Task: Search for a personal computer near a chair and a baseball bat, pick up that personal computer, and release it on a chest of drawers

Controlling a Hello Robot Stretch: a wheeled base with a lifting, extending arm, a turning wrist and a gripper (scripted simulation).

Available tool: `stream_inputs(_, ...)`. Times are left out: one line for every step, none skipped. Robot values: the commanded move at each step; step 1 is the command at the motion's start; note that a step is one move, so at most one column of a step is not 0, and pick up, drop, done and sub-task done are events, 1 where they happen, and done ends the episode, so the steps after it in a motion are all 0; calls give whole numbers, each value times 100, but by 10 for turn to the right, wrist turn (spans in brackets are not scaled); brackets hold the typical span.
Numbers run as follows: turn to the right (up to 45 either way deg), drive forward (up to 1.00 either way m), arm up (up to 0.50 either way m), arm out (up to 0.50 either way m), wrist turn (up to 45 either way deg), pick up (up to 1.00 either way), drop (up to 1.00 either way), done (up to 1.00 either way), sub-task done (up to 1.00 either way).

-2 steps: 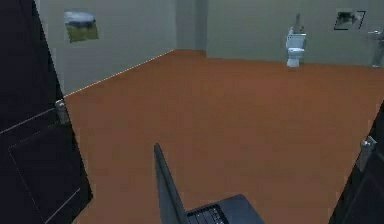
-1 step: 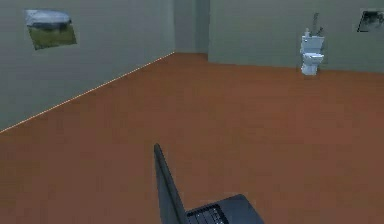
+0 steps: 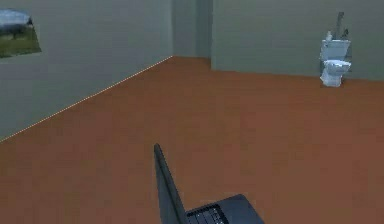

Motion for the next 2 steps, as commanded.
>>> stream_inputs(0, 100, 0, 0, 0, 0, 0, 0, 0)
stream_inputs(0, 100, 0, 0, 0, 0, 0, 0, 0)
